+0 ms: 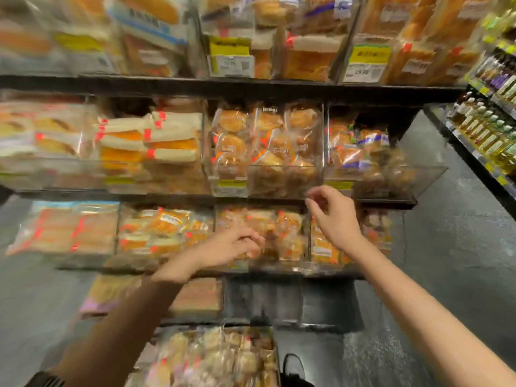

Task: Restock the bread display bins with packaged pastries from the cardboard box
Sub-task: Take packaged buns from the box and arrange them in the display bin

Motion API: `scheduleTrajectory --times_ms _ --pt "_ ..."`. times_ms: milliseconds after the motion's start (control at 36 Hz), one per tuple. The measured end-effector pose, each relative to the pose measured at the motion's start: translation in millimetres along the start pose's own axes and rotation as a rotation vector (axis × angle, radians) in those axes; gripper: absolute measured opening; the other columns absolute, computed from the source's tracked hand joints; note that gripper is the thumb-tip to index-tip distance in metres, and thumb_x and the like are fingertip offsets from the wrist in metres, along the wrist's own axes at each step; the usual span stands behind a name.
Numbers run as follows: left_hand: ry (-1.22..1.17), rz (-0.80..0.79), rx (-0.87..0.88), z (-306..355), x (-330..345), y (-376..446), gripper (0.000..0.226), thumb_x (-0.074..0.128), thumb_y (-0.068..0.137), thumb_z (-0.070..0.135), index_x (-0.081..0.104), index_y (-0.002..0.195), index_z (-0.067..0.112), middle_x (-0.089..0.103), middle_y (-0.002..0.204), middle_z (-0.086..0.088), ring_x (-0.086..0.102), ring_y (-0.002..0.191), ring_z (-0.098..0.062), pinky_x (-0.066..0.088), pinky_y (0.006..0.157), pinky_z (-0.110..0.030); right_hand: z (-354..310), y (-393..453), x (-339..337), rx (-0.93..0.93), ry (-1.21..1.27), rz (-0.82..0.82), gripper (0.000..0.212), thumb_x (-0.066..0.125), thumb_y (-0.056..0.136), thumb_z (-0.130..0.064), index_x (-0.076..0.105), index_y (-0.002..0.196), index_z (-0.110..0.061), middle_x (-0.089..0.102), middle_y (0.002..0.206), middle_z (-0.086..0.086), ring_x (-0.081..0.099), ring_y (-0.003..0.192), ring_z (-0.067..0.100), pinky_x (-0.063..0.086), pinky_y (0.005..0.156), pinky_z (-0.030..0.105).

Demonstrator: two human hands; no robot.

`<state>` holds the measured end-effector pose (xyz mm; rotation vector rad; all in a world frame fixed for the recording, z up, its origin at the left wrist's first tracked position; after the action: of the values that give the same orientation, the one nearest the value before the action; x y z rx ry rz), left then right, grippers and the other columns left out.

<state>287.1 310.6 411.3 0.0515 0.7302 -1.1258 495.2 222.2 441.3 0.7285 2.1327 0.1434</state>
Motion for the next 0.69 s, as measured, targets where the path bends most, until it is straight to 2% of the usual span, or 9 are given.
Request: scheduleTrajectory --times_ms 111,194,250,333,389,444,528,639,694 --pt "-0.091 0.018 -0.104 -73.1 21.3 -65.8 0.019 0.051 0.098 0.015 0.062 0.111 0.023 0.067 0.105 0.004 0.062 0.092 -0.002 0.046 0.083 -0.015 -30.4 -67.2 67.3 0.046 -0.003 -0.142 0.009 0.064 0.087 -0.008 0.068 0.095 -0.007 0.067 0.086 0.005 0.061 0.077 0.021 0.043 0.07 0.029" --pt "-0.125 0.057 -0.192 -129.1 45.0 -109.6 0.02 0.049 0.099 0.017 0.06 0.111 0.027 0.066 0.111 -0.001 0.059 0.1 -0.009 0.046 0.09 -0.024 -44.7 -123.0 116.7 0.092 0.035 -0.258 0.008 0.063 0.088 -0.009 0.067 0.095 -0.011 0.062 0.085 -0.003 0.057 0.077 0.014 0.043 0.068 0.027" --pt "-0.181 0.08 -0.242 -161.5 63.8 -137.3 0.021 0.049 0.098 0.01 0.062 0.112 0.018 0.063 0.108 -0.002 0.058 0.103 -0.015 0.045 0.086 -0.015 -48.0 -161.7 149.0 0.144 0.048 -0.335 0.011 0.064 0.088 -0.009 0.067 0.098 -0.011 0.062 0.088 -0.005 0.057 0.079 0.011 0.044 0.071 0.024" --pt "-0.187 0.125 -0.321 -206.5 95.3 -175.3 0.022 0.052 0.096 0.006 0.064 0.115 0.007 0.064 0.108 -0.004 0.059 0.098 -0.004 0.042 0.075 -0.004 -46.8 -218.6 195.4 0.219 0.023 -0.485 0.014 0.065 0.087 -0.008 0.067 0.101 -0.009 0.063 0.093 -0.001 0.057 0.08 0.009 0.049 0.075 0.026" --pt "-0.207 0.182 -0.357 -239.0 115.9 -195.0 0.022 0.054 0.094 0.002 0.066 0.112 0.003 0.067 0.108 -0.009 0.058 0.089 0.006 0.041 0.071 -0.004 -43.8 -252.3 221.7 0.283 0.0 -0.592 0.015 0.066 0.086 -0.006 0.066 0.101 -0.008 0.063 0.093 -0.001 0.057 0.08 0.01 0.048 0.077 0.024" --pt "-0.255 0.152 -0.443 -273.0 139.2 -211.9 0.021 0.052 0.096 0.004 0.065 0.112 0.007 0.066 0.111 -0.005 0.059 0.095 -0.003 0.044 0.071 -0.005 -39.3 -281.8 245.1 0.334 -0.012 -0.675 0.014 0.066 0.085 -0.004 0.066 0.099 -0.006 0.062 0.09 -0.001 0.06 0.082 0.015 0.045 0.074 0.02" --pt "-0.295 0.169 -0.534 -320.8 171.8 -232.0 0.016 0.053 0.097 0.011 0.064 0.103 0.021 0.063 0.107 0.005 0.059 0.102 -0.01 0.048 0.078 -0.018 -23.6 -317.9 281.9 0.389 -0.042 -0.763 0.018 0.065 0.085 -0.004 0.064 0.102 -0.004 0.067 0.091 0.007 0.063 0.085 0.022 0.041 0.072 0.022" --pt "-0.249 0.218 -0.611 -380.7 210.0 -248.8 0.021 0.055 0.096 0.009 0.068 0.109 0.017 0.064 0.112 0.005 0.051 0.11 -0.008 0.035 0.089 -0.013 8.8 -364.0 341.2 0.466 -0.052 -0.828 0.025 0.064 0.082 -0.001 0.066 0.106 -0.007 0.068 0.086 0.009 0.064 0.081 0.023 0.049 0.076 0.031" --pt "-0.204 0.224 -0.627 -409.8 225.9 -253.1 0.021 0.055 0.096 0.01 0.068 0.11 0.02 0.061 0.109 0.009 0.047 0.11 -0.005 0.034 0.087 -0.013 26.7 -386.6 371.7 0.501 -0.053 -0.87 0.023 0.064 0.082 0.0 0.065 0.104 -0.007 0.066 0.082 0.008 0.061 0.077 0.021 0.043 0.066 0.019"
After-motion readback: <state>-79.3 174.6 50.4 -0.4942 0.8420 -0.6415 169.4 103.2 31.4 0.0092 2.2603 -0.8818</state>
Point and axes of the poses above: each hand's wrist, its own y-axis towards the middle knuckle, its own x-axis out of the palm, z = x × y, the point moved 3 cm from there along y, towards the middle knuckle
